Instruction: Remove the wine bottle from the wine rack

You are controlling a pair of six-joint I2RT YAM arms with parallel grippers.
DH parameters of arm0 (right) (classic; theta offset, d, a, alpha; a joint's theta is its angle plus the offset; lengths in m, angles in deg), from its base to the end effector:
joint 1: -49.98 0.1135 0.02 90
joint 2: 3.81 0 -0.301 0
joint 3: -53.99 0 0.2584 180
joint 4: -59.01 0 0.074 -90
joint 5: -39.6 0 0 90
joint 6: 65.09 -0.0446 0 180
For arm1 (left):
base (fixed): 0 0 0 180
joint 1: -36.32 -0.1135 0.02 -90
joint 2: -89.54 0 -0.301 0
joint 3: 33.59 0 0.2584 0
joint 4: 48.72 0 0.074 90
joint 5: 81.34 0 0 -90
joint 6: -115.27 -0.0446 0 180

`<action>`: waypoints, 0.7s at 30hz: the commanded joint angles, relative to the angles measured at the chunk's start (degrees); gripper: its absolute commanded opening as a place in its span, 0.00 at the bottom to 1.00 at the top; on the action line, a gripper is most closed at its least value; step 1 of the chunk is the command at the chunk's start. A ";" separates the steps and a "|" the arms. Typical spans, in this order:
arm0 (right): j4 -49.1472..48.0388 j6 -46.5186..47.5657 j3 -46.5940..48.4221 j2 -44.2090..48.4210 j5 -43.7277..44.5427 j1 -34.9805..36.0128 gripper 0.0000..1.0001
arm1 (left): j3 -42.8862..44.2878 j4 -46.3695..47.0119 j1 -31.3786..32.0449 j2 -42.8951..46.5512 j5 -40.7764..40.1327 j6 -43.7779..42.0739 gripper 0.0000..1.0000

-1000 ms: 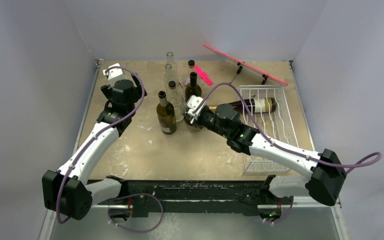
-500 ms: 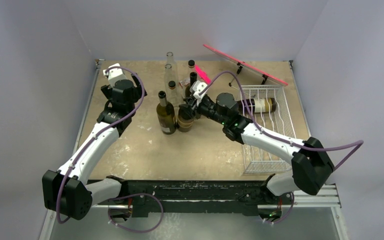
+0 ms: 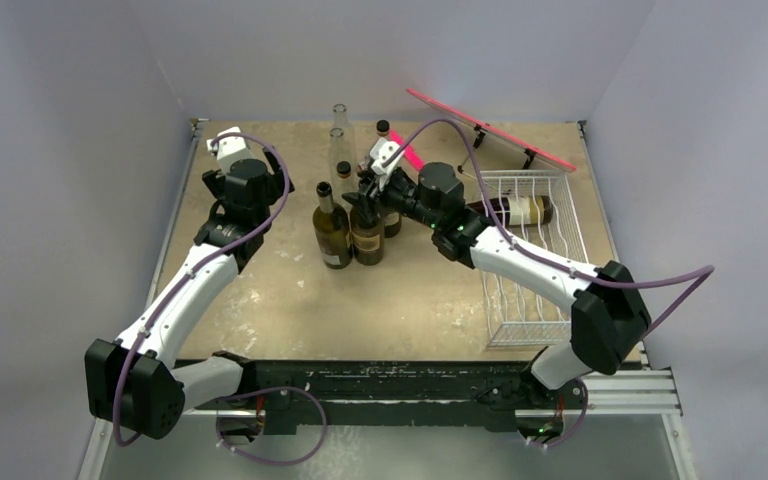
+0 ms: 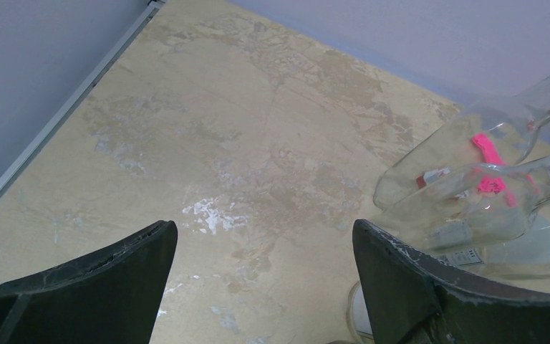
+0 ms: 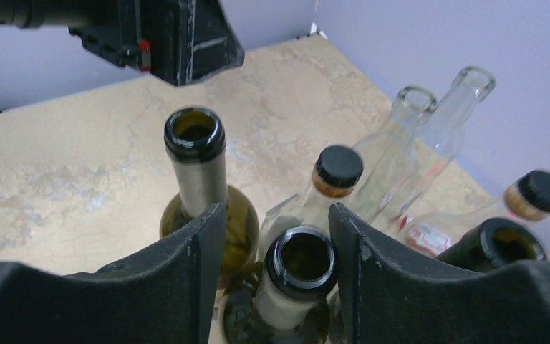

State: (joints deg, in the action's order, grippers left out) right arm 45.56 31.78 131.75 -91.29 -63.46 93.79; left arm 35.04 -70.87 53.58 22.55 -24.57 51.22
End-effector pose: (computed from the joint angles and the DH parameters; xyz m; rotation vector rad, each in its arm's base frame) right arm 0.2663 0.2694 0.3782 -0.8266 1.3072 0.6858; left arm 0.2602 -0.0553 0.3589 -0.5162 1.7957 0.0403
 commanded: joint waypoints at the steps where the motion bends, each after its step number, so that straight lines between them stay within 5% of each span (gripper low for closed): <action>1: -2.29 1.70 4.04 1.55 0.12 -0.22 0.60 | 2.65 1.18 -0.34 -0.07 -0.32 0.06 0.92; 21: 17.95 14.18 -6.63 23.79 4.83 -0.21 0.82 | 2.74 1.21 -0.32 1.65 -0.20 0.31 0.92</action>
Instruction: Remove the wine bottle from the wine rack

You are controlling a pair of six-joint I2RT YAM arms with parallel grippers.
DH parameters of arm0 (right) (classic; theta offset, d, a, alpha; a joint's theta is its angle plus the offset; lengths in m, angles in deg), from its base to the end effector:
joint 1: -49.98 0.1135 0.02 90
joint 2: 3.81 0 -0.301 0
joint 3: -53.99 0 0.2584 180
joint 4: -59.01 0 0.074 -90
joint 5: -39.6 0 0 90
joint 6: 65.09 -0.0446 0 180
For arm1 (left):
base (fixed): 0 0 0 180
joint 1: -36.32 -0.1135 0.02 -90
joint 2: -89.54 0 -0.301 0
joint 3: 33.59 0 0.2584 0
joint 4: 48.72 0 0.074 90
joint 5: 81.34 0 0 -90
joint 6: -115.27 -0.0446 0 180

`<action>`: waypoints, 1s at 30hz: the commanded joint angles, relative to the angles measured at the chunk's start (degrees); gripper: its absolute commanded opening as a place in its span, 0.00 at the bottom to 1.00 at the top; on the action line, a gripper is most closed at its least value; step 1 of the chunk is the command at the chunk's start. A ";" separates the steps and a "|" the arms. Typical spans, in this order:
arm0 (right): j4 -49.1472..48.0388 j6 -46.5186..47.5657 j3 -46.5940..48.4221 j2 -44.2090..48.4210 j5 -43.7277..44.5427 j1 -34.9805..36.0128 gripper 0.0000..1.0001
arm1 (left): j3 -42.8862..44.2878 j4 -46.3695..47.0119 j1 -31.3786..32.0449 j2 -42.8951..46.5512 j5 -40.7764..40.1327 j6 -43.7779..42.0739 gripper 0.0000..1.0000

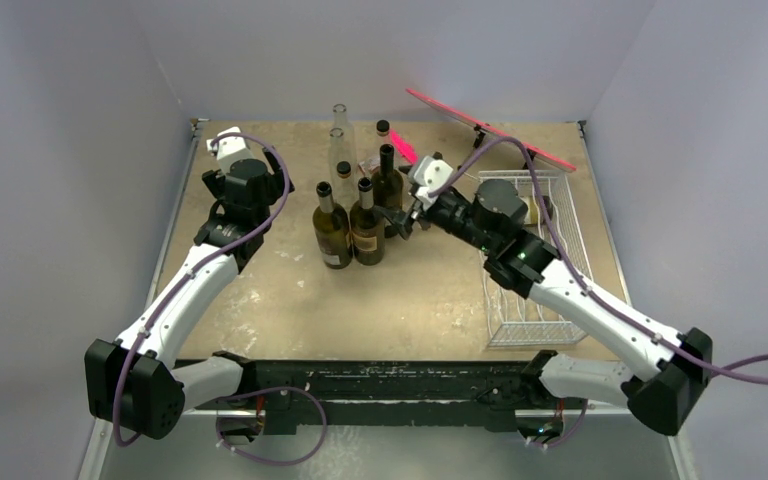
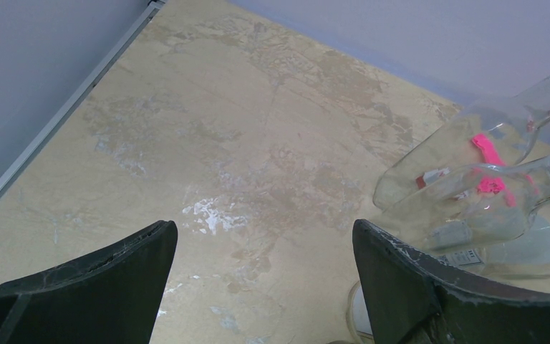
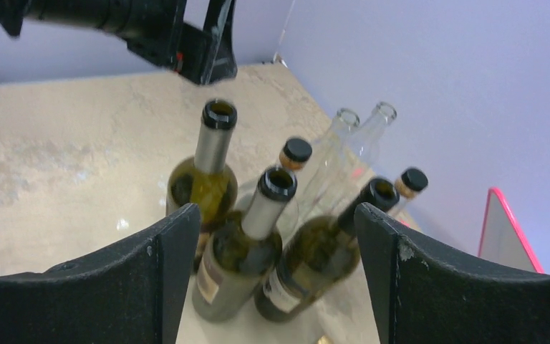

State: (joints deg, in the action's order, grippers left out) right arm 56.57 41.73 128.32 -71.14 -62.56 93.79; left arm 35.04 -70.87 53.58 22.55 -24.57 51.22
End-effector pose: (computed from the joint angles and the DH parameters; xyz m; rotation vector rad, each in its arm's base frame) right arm 0.1930 0.1982 0.4420 -0.8709 1.1359 0.5382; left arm 0.2602 -0.0553 0.3589 -0.5162 1.7957 0.0403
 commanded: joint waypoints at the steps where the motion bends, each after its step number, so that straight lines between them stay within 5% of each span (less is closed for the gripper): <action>1: 8.90 4.90 -3.99 4.62 4.97 -0.22 0.82 | 2.72 1.28 -0.37 1.72 -0.12 0.32 0.92; 14: 12.00 19.33 -15.96 4.89 24.72 -0.22 0.84 | 2.76 1.17 -0.31 1.55 0.03 0.41 0.92; 22: -10.80 36.35 -27.79 0.12 26.06 -1.14 0.89 | 2.77 1.19 -0.35 0.96 -0.08 0.24 0.92; 30: -25.79 42.87 -28.37 -19.50 31.98 -4.86 0.89 | 2.74 1.17 -0.30 0.04 -0.34 0.11 0.92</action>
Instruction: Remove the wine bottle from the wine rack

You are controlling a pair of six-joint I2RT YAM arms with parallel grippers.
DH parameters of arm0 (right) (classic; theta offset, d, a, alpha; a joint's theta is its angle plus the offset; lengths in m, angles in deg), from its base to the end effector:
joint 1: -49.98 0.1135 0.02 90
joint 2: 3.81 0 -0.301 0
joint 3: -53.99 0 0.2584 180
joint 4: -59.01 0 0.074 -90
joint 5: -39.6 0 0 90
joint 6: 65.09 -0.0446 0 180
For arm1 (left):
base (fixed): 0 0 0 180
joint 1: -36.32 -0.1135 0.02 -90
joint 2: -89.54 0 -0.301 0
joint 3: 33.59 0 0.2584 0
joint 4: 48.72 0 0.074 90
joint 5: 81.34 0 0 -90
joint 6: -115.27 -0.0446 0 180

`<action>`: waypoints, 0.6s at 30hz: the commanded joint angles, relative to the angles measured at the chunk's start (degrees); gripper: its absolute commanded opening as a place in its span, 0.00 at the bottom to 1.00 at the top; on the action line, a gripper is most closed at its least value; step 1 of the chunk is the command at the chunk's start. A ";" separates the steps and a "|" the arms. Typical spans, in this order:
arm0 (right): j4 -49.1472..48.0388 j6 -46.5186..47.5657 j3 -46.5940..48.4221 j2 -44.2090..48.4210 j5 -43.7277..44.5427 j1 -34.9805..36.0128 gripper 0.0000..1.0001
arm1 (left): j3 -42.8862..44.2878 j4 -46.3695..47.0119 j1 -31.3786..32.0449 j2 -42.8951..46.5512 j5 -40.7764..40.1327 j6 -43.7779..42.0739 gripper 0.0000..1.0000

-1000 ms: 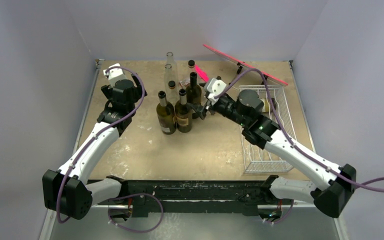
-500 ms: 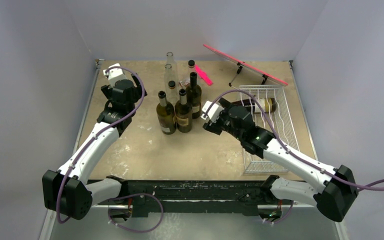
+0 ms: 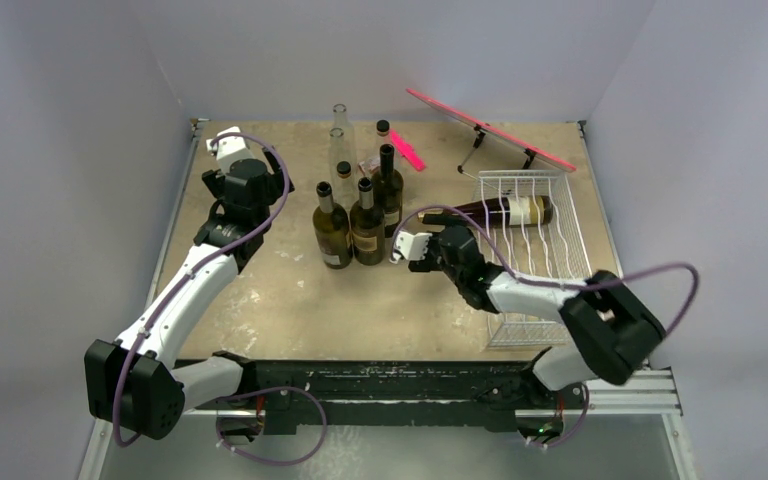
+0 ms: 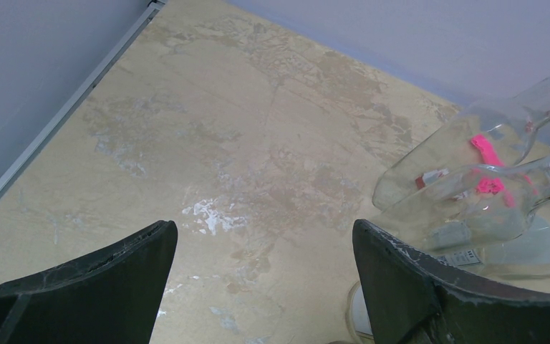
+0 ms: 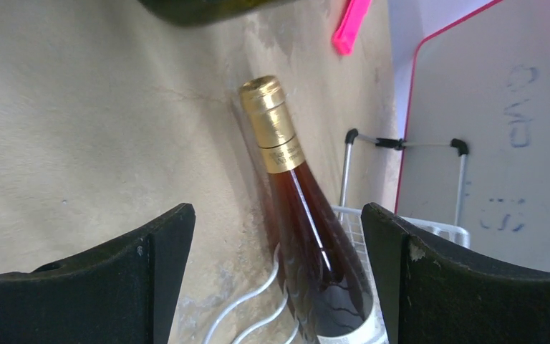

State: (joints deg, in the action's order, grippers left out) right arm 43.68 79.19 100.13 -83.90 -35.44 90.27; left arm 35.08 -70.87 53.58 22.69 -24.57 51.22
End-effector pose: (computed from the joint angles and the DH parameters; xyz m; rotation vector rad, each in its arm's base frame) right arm 0.2313 0.1810 0.2283 -1.2725 1.4184 -0.4132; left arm 0.2597 -0.0551 0.3598 -0.5167 1.7929 0.0387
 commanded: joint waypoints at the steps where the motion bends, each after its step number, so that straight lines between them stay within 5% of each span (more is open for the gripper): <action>1: -15.87 6.17 -0.56 -8.98 5.92 -1.74 0.89 | 2.67 1.13 -0.36 -0.17 -0.34 0.07 0.92; 7: -32.31 12.89 -0.79 -20.48 8.29 -4.23 0.89 | 2.61 1.13 -0.35 -0.81 -0.38 0.01 0.92; 18: -32.04 16.82 5.66 -29.35 -0.47 -11.46 0.86 | 2.68 1.13 -0.30 -1.16 -0.53 -0.05 0.92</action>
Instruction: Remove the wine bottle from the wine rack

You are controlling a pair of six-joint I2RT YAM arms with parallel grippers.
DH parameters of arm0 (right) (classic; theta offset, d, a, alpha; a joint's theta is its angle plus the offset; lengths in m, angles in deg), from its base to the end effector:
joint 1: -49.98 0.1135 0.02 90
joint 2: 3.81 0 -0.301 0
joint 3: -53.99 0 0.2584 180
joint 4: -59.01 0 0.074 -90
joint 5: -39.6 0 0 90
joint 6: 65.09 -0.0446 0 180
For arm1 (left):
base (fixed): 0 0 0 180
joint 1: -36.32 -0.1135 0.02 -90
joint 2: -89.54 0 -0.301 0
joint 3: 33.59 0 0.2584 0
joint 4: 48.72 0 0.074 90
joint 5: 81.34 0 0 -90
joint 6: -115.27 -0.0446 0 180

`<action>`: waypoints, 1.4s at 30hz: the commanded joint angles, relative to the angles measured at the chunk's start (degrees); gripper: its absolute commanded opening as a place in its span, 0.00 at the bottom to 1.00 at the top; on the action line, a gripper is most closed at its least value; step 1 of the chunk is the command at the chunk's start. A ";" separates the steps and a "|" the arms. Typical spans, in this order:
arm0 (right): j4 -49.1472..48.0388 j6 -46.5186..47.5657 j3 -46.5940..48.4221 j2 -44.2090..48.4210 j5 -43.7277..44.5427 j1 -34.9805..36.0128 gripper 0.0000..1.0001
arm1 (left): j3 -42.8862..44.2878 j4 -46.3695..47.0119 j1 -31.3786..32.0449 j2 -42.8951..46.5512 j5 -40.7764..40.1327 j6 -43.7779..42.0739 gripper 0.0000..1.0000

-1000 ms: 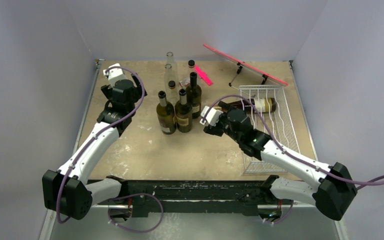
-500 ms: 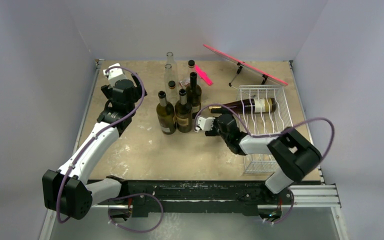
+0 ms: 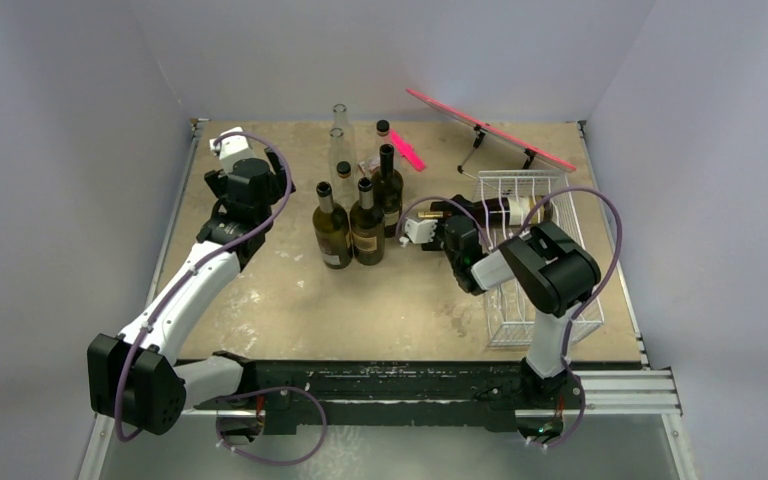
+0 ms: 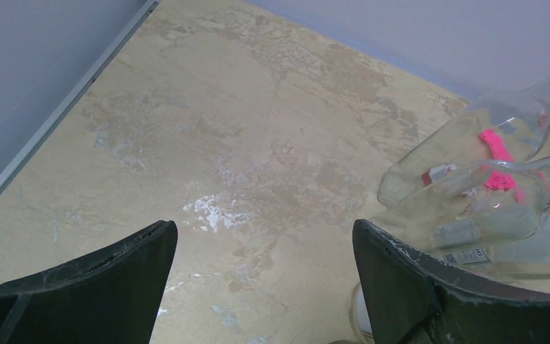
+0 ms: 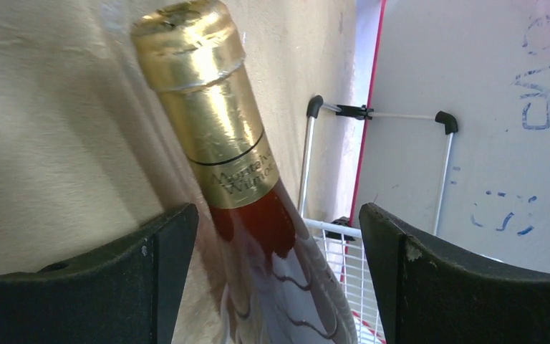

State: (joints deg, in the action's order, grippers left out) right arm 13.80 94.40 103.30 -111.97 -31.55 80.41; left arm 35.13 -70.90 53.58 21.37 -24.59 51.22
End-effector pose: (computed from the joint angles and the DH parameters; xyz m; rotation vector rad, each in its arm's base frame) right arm 0.3181 0.1701 0.1510 -1.2609 1.3750 -0.7757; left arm 0.2650 -0.0567 0.3544 -0.5134 1.8132 0.0508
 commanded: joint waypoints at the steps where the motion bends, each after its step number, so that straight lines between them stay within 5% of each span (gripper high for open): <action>1: -1.77 1.88 2.98 -1.88 -4.96 -1.86 0.85 | 2.68 1.11 -0.31 0.20 -0.38 -0.04 0.92; 9: 2.37 3.63 4.91 -4.67 -8.76 -2.36 0.73 | 2.63 1.11 -0.36 -0.04 -0.41 -0.07 0.92; 23: 7.49 0.00 0.40 1.11 -11.02 -1.25 0.31 | 2.72 1.11 -0.32 0.42 0.01 0.21 0.92; 42: 10.45 -7.18 -7.28 18.11 -6.74 12.76 0.08 | 2.60 1.20 -0.35 1.03 0.30 0.49 0.92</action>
State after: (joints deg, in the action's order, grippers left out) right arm 24.18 94.84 96.50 -100.28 -39.37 90.99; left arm 35.13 -70.90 53.58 21.24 -24.53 51.24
